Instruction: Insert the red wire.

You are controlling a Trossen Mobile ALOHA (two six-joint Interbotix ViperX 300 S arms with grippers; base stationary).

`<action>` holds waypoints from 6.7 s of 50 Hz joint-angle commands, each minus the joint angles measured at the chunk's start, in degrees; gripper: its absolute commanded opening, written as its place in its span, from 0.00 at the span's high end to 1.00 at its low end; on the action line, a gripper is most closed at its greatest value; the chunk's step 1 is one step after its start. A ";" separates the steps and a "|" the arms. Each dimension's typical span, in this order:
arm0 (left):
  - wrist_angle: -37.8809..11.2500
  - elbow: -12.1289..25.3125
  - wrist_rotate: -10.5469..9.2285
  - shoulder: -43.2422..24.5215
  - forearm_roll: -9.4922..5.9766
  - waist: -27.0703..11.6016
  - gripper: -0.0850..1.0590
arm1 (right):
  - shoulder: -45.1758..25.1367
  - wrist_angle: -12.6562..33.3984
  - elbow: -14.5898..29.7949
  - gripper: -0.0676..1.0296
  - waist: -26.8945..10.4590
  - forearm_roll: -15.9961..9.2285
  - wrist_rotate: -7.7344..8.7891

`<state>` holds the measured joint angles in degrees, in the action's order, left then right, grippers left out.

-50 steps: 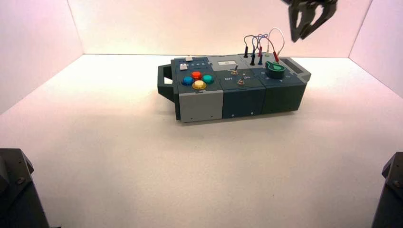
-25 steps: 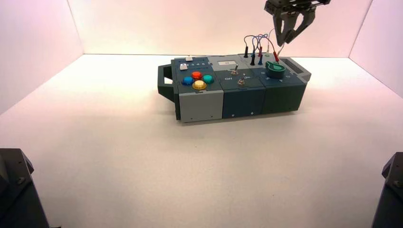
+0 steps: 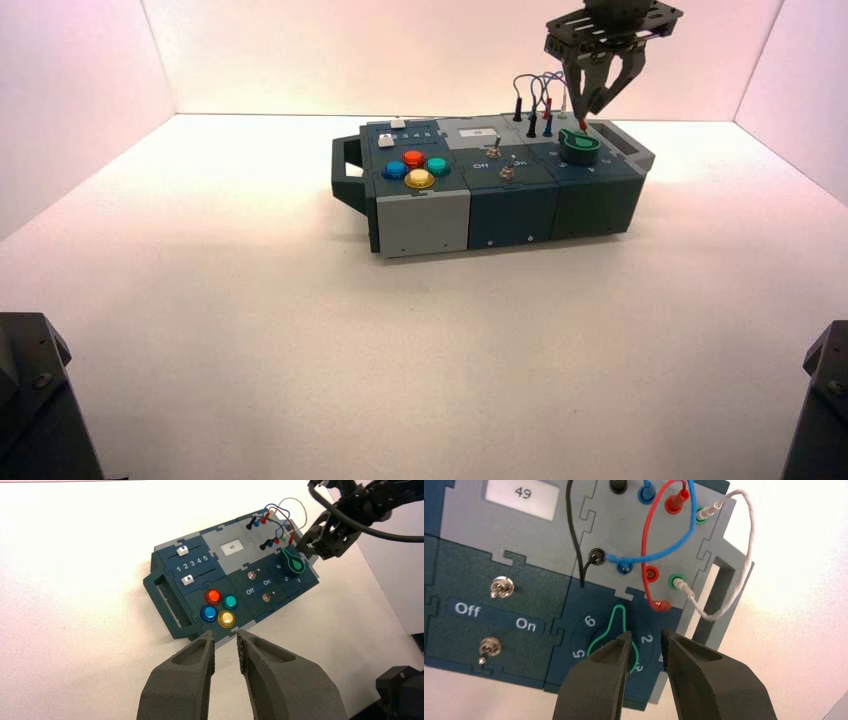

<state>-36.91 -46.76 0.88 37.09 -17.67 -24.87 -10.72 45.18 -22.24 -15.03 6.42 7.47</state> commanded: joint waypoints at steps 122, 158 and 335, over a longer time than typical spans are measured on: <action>0.18 0.44 -0.26 1.58 -0.09 0.35 0.69 | -3.69 -1.67 11.51 0.96 -0.09 -6.68 0.00; -0.53 1.32 -1.85 1.58 -0.09 0.35 0.69 | -5.71 -2.20 10.02 0.96 0.70 -5.89 -0.18; -0.18 1.58 -2.29 1.49 -0.09 0.35 0.69 | -6.15 4.04 11.43 0.96 0.70 -2.81 -0.18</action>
<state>-37.62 -46.93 -1.23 38.32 -17.67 -24.87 -18.72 48.52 -11.43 -14.85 2.81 7.38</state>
